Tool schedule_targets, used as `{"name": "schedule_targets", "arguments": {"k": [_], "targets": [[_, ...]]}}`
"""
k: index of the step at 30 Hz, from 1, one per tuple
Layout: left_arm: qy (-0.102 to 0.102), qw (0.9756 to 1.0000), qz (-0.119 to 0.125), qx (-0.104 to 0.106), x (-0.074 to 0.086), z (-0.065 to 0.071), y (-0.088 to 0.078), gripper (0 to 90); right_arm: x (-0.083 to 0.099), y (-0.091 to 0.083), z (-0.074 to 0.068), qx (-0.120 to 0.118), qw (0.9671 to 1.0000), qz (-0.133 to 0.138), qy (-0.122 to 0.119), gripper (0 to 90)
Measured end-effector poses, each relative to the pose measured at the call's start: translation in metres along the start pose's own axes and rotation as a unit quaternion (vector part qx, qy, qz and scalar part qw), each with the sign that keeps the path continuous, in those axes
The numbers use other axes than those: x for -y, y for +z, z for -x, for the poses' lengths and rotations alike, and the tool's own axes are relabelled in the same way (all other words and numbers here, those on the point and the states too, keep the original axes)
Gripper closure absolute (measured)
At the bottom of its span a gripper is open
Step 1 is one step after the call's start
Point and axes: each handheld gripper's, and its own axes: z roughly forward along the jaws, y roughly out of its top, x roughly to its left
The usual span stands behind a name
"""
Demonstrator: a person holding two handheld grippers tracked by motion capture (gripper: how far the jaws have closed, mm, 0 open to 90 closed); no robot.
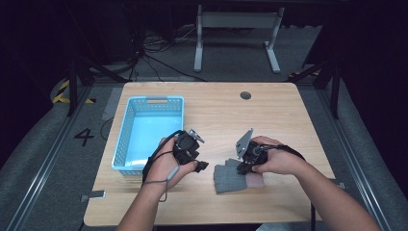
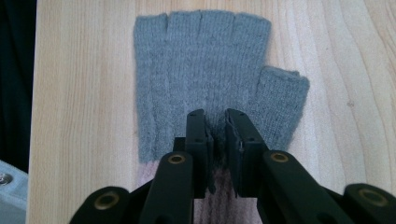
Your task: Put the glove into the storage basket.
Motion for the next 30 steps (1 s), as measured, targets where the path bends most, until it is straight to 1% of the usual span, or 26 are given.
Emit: {"name": "schedule_targets", "arguments": {"k": [2, 4, 6, 9, 10, 12, 13, 15, 21, 22, 23, 24, 27, 30], "targets": [[0.0, 1.0, 0.0, 0.0, 0.0, 0.0, 0.0, 48.3, 0.0, 0.001, 0.001, 0.003, 1.0, 0.002, -0.002, 82.8], [0.0, 1.0, 0.001, 0.0, 0.0, 0.001, 0.0, 48.3, 0.001, 0.0, 0.001, 0.0, 1.0, 0.003, 0.001, 81.8], [0.0, 1.0, 0.0, 0.0, 0.0, 0.0, 0.0, 48.3, 0.001, -0.001, 0.0, 0.003, 1.0, 0.008, 0.003, 80.4], [0.001, 1.0, 0.0, 0.001, -0.001, 0.001, 0.002, 48.2, 0.005, -0.005, -0.003, 0.014, 0.9996, 0.025, 0.008, 79.3], [0.004, 1.0, -0.002, 0.002, -0.002, 0.001, 0.003, 48.2, 0.006, -0.008, -0.004, 0.015, 0.9993, 0.033, 0.01, 79.1], [0.008, 1.0, -0.003, 0.004, -0.005, 0.003, 0.005, 48.1, 0.01, -0.011, -0.006, 0.025, 0.9986, 0.045, 0.013, 79.6], [0.006, 1.0, -0.002, 0.006, -0.006, 0.004, 0.007, 48.1, 0.012, -0.013, -0.007, 0.028, 0.9983, 0.048, 0.018, 79.8], [0.013, 0.9999, -0.007, 0.007, -0.008, 0.006, 0.01, 48.1, 0.017, -0.017, -0.008, 0.035, 0.9975, 0.054, 0.029, 81.1], [0.023, 0.9996, -0.012, 0.012, -0.013, 0.008, 0.014, 48.2, 0.035, -0.026, -0.014, 0.05, 0.9948, 0.066, 0.06, 87.8], [0.022, 0.9996, -0.011, 0.012, -0.013, 0.009, 0.014, 48.2, 0.037, -0.027, -0.014, 0.052, 0.9946, 0.066, 0.061, 88.7], [0.024, 0.9996, -0.011, 0.013, -0.013, 0.009, 0.014, 48.2, 0.041, -0.029, -0.015, 0.057, 0.9937, 0.066, 0.07, 89.2], [0.024, 0.9996, -0.011, 0.013, -0.014, 0.009, 0.014, 48.2, 0.043, -0.03, -0.016, 0.058, 0.9934, 0.067, 0.073, 89.3], [0.023, 0.9996, -0.012, 0.011, -0.013, 0.009, 0.014, 48.2, 0.053, -0.033, -0.019, 0.062, 0.9915, 0.072, 0.089, 89.7], [0.022, 0.9996, -0.012, 0.011, -0.012, 0.009, 0.013, 48.2, 0.062, -0.034, -0.02, 0.068, 0.9887, 0.078, 0.109, 89.8]]}}
